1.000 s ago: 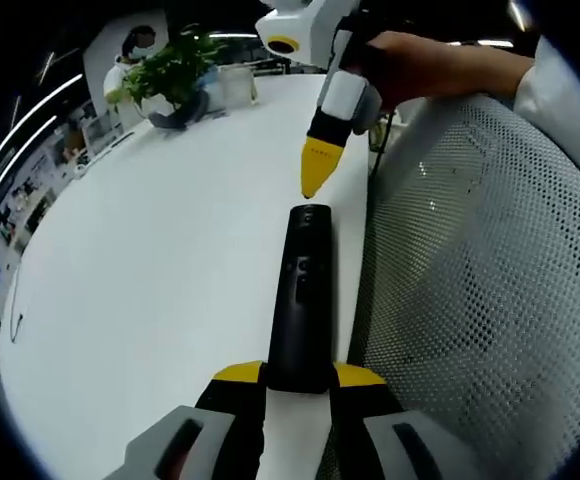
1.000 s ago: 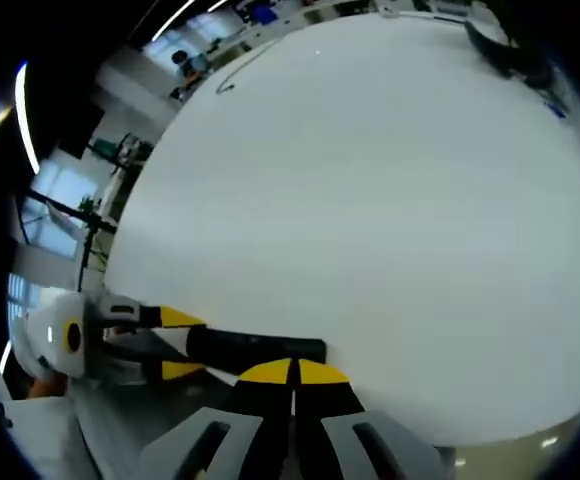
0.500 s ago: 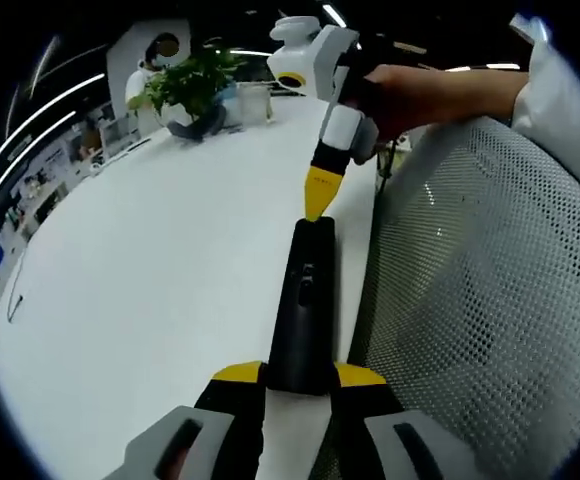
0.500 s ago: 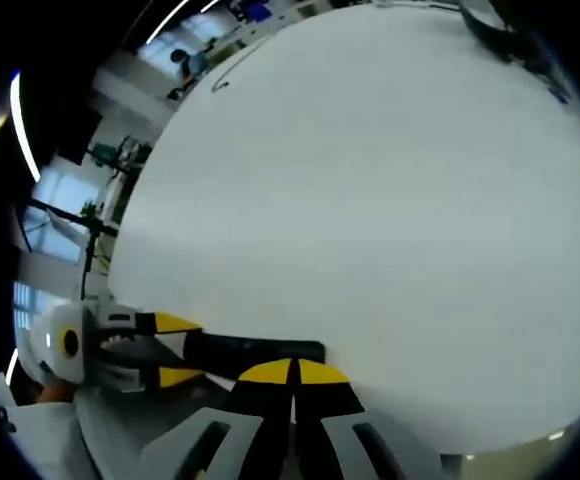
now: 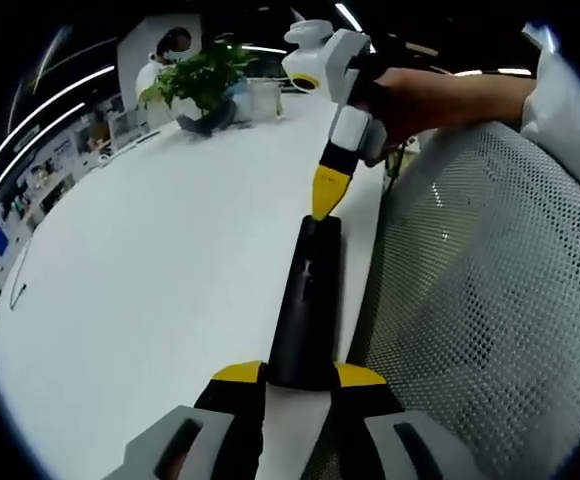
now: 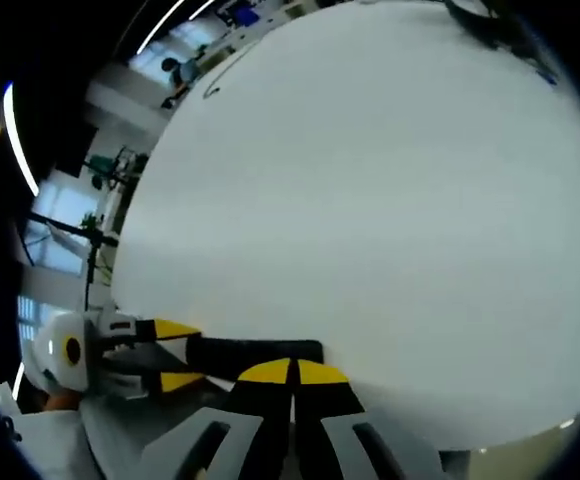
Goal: Press the specified remote control buttons in sequence, fully releasing each button before pressing the next.
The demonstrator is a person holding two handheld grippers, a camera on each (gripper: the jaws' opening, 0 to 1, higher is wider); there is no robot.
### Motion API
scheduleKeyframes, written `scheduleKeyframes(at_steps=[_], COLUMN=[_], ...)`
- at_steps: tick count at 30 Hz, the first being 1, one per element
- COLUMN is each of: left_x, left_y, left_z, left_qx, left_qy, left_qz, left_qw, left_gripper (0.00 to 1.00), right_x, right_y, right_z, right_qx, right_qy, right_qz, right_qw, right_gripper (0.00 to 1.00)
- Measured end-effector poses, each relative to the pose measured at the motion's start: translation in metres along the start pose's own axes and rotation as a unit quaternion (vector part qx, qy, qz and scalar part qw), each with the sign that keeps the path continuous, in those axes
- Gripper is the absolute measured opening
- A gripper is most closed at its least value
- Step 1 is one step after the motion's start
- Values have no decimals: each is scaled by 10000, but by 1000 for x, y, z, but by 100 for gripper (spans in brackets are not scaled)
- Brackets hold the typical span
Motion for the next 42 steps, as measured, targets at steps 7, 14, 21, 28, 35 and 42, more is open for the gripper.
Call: scheduleKeyframes(at_steps=[7, 14, 21, 28, 35, 42], left_x=[0, 0, -1, -1, -1, -2], left_y=[0, -1, -2, -2, -2, -3], left_z=[0, 1, 1, 0, 0, 0], left_qx=[-51, -112, -123, -110, -106, -91], left_qy=[18, 55, 68, 64, 54, 36], left_qz=[15, 66, 83, 117, 130, 164], left_qw=[10000, 9999, 9999, 9999, 9998, 9998], left_gripper=[24, 24, 24, 24, 24, 25], right_x=[1, -2, -4, -4, -4, -4], right_y=[0, -1, 1, 1, 2, 1], right_z=[-4, -10, -10, -10, -9, -9], right_qx=[272, 543, 607, 723, 571, 542], right_qy=[61, 58, 80, 127, 41, 27], right_qz=[-44, 11, -37, 27, 122, 123], right_qw=[9996, 9985, 9981, 9973, 9983, 9984], right_gripper=[0, 0, 0, 0, 0, 0])
Point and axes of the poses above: the point that each gripper's makers call its tool centre point, and the gripper's own axes: x roughly backward along the fingers, z roughly to its right, y roughly out of its underside, the point moved 4 cm from there along x, roughly backward along the fingers, and after that the axes turned 7 degrees about -x, right-handed, at the moved point
